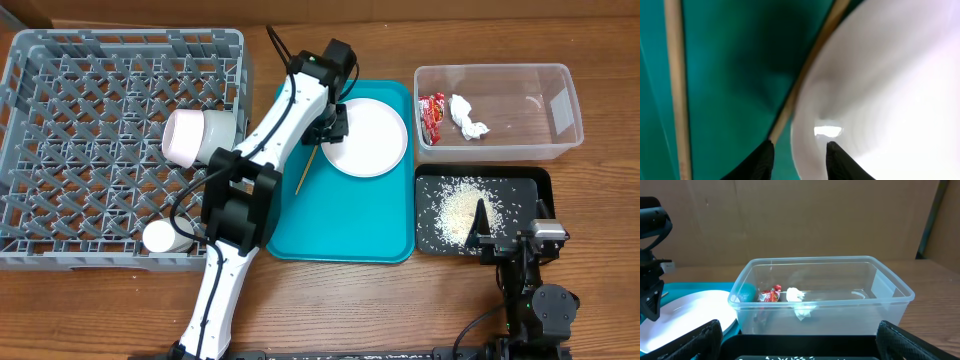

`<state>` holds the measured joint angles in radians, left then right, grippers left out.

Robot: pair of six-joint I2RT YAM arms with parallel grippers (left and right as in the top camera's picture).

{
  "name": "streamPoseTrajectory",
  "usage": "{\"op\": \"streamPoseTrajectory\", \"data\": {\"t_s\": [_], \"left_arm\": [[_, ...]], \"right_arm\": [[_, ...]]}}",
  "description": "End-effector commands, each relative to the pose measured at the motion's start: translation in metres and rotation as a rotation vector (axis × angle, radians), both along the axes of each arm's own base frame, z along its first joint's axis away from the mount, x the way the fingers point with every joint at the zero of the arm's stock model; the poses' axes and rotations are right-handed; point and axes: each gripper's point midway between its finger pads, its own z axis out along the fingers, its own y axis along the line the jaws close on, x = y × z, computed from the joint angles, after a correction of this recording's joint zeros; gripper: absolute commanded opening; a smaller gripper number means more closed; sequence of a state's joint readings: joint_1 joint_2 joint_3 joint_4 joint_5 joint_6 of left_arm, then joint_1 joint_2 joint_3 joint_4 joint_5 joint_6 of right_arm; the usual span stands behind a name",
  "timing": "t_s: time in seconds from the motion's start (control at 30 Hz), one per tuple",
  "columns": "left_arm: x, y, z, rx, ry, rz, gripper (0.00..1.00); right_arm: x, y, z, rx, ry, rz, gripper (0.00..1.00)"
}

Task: Sort waste into correct bins and load items into the dishwasher
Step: 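Move the left gripper to the white plate and grasp its edge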

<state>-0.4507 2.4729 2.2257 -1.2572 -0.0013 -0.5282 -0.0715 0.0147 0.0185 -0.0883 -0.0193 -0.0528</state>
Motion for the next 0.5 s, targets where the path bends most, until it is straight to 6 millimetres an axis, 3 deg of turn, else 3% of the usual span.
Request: {"op": "streamPoseTrajectory", "data": {"t_s": [0.0, 0.07, 0.1, 0.17, 0.33, 0.47], "left_arm": [[-0.010, -0.005, -0.012, 0.004, 0.042, -0.054, 0.35], [-0.013, -0.003, -0.015, 0.025, 0.048, -0.058, 0.26], [-0.014, -0.002, -0.016, 0.029, 0.050, -0.056, 0.16], [-0.013, -0.001, -0.012, 0.028, 0.050, -0.056, 0.04], [-0.014, 0.001, 0.010, 0.039, 0.052, -0.077, 0.04], [-0.009, 0.008, 0.046, 0.073, 0.007, -0.080, 0.04]], "right_arm": [[0.000, 0.000, -0.001, -0.001, -0.009, -0.002, 1.00], [0.000, 0.000, -0.001, -0.001, -0.009, -0.002, 1.00], [0.000, 0.000, -0.001, -0.001, -0.009, -0.002, 1.00], [0.000, 0.000, -0.001, -0.001, -0.009, -0.002, 1.00], [0.000, 0.000, -0.001, -0.001, -0.009, -0.002, 1.00], [0.000, 0.000, -0.001, -0.001, -0.009, -0.002, 1.00]]}}
